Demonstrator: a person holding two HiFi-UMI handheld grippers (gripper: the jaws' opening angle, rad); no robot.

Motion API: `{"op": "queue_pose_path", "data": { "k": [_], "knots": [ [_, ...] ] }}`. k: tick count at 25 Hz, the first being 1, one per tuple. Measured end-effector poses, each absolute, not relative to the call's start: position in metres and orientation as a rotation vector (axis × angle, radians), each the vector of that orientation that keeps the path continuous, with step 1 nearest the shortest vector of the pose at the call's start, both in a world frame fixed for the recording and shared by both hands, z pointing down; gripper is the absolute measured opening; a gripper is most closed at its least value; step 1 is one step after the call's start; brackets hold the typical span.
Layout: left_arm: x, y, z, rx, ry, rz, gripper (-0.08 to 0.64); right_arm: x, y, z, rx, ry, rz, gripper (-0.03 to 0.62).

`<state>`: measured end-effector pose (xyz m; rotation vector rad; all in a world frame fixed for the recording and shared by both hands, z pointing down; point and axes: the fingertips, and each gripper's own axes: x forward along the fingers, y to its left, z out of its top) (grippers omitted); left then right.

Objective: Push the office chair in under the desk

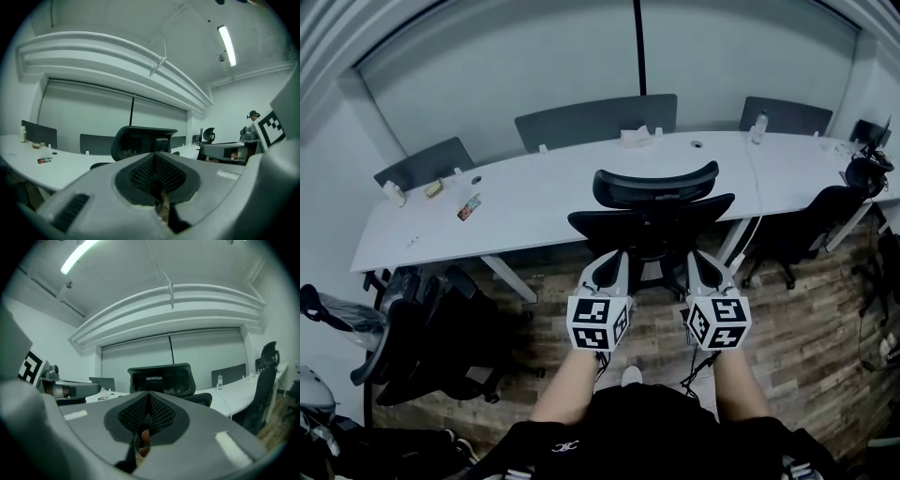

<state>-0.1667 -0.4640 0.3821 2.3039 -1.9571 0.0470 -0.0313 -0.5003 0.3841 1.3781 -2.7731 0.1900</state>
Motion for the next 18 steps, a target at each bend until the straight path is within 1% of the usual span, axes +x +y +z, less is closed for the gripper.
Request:
{"op": "queue_pose_path", "data": {
  "k": [18],
  "knots": [
    [-0.168,-0.439,0.389,2.301,-1.968,0.115,0.011,-0.040,-0.476,0.376,1.387,-2.776,0.181,0.005]
  ]
}}
